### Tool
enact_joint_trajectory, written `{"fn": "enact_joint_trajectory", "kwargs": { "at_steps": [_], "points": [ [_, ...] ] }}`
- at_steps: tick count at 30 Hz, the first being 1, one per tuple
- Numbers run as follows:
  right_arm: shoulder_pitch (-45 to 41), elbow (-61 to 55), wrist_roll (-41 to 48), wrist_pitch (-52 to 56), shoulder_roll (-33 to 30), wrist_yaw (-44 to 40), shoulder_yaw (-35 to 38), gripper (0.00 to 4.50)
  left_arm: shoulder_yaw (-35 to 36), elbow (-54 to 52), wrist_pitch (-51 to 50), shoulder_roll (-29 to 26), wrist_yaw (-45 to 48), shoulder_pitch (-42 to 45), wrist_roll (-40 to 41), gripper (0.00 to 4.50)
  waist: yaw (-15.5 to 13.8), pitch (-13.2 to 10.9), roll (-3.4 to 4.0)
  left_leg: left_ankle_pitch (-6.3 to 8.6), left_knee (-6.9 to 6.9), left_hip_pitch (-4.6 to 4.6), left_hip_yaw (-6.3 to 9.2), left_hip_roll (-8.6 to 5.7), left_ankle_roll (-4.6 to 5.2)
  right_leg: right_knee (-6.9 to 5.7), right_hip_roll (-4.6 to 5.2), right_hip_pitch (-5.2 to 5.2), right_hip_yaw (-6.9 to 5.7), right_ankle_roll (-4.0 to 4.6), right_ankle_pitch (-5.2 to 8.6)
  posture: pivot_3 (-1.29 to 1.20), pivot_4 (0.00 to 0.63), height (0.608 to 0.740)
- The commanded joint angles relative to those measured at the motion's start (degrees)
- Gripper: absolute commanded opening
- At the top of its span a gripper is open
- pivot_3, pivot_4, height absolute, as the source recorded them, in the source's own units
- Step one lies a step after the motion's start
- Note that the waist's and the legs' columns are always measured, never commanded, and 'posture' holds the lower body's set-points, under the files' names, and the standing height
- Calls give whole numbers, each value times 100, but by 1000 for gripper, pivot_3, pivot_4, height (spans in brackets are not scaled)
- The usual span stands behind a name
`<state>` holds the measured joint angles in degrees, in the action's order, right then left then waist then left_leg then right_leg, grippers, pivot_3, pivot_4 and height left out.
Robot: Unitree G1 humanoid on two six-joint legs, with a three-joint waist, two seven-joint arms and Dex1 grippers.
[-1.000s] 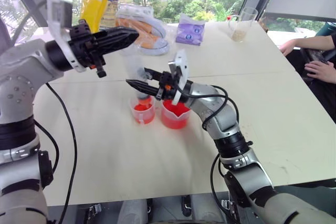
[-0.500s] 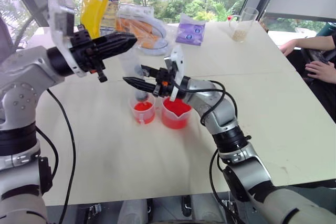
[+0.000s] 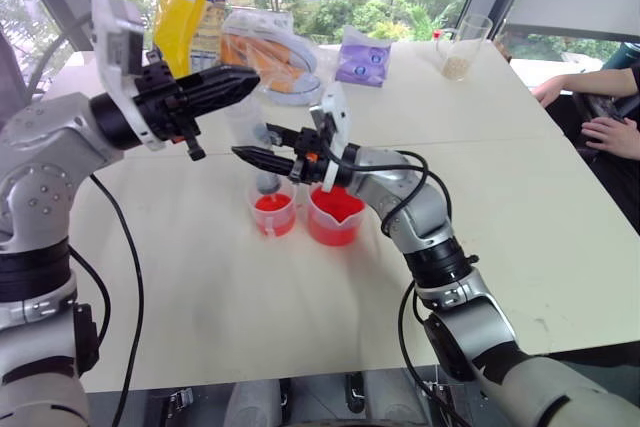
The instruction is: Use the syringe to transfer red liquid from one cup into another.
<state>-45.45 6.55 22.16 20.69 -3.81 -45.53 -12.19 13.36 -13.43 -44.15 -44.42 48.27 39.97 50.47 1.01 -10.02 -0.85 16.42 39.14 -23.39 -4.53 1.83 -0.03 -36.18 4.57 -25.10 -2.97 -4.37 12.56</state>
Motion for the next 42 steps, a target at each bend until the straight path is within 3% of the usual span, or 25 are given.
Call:
{"fn": "enact_joint_trajectory", "kwargs": {
  "at_steps": [1, 7, 18, 25, 29, 33, 37, 42],
  "points": [
    [-228, -281, 234, -210, 99, 196, 489, 1370, -176, -4, -291, -67, 162, -45, 93, 1217, -9, 0, 0, 0, 0, 0, 0, 0, 0, 0, 0, 0, 0, 0, 0, 0, 150, 740],
    [-109, -287, 201, -126, 120, 165, 427, 1370, 173, 239, -264, -101, 61, 185, 185, 4192, -2, -1, 0, 0, -1, 0, 0, 0, 0, 1, 1, 0, 0, 0, 0, 0, 150, 740],
    [-170, -500, 336, 340, -11, 397, 637, 1370, 766, 290, -347, -712, 375, -269, 325, 4192, 15, -1, 1, 0, -6, -1, -2, 2, 0, 2, 2, -5, 0, 0, 0, 0, 150, 740],
    [-1234, -704, 1174, 2360, -789, 1378, 1800, 1370, 711, 0, -243, -541, 350, -640, 362, 4192, -31, -3, 3, 0, -2, -5, 1, 5, 0, 4, 13, -3, -1, 3, 1, 0, 150, 740],
    [-2142, 185, 1016, 3894, -1655, 2215, 2272, 1370, 516, -265, -89, -369, 419, -920, 219, 4192, -12, -3, 3, 1, -6, -5, 0, 5, 0, 6, 12, -4, -2, 3, 1, 0, 150, 740],
    [-2459, 787, 748, 4950, -2577, 2186, 1981, 1370, 417, -461, 18, -206, 443, -1077, 234, 4192, -22, -2, 2, 3, -12, -7, -1, 2, 4, 12, 12, -7, -2, 25, 13, 0, 150, 740],
    [-1848, 834, 519, 5727, -3379, 1864, 1230, 1370, 381, -549, -3, -79, 341, -1126, 278, 4192, -5, -2, 2, 10, -13, -11, -8, -1, 17, 14, 10, -12, 1, 12, 5, 0, 150, 740],
    [-1197, 811, 435, 6099, -3543, 1763, 933, 1370, 357, -638, 40, 12, 240, -1183, 208, 4192, 16, -5, 7, 12, -13, -11, -15, -2, 21, 14, 9, -15, 4, 2, 0, 0, 150, 740]
  ]
}}
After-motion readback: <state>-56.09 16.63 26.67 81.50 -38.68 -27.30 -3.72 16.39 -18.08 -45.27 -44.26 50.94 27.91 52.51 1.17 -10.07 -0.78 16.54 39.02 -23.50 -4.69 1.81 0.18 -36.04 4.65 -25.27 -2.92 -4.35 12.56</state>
